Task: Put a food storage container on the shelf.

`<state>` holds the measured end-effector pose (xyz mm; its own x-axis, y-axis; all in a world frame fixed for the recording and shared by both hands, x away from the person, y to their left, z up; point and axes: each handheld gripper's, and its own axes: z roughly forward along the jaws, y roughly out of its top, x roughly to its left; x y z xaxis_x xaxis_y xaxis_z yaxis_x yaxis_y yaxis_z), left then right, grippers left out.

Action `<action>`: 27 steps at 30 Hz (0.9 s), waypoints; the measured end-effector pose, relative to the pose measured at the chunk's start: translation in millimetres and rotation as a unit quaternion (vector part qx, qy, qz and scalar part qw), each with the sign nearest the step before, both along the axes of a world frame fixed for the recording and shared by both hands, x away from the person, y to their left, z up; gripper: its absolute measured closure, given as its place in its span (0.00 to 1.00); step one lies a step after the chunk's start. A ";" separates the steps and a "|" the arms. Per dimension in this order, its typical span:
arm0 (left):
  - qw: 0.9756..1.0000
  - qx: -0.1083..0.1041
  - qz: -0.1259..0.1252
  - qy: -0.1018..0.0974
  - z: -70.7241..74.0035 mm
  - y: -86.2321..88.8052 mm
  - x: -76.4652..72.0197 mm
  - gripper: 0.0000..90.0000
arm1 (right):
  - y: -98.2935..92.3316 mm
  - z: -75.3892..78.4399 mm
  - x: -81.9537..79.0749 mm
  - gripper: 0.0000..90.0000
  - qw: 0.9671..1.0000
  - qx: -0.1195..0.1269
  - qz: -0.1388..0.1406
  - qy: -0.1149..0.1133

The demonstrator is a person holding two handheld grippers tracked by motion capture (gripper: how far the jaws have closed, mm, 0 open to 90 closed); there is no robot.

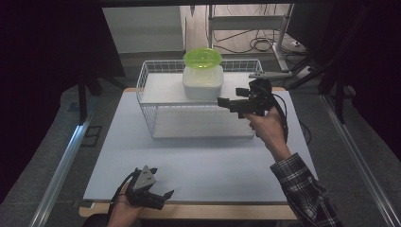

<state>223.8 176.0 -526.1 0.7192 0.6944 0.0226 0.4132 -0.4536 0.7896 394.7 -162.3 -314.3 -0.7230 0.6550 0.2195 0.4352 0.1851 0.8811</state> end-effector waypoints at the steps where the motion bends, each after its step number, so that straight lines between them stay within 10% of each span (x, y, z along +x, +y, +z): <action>1: 1.000 0.001 0.000 0.000 0.1 0.0 0.0 0.04 | -0.6 -2.3 -2.1 0.10 1.000 -0.004 0.002 -0.001; 27: 1.000 0.003 0.000 0.001 -0.4 -0.8 -0.2 0.04 | -13.1 -54.1 -44.6 0.05 0.998 -0.062 0.029 -0.011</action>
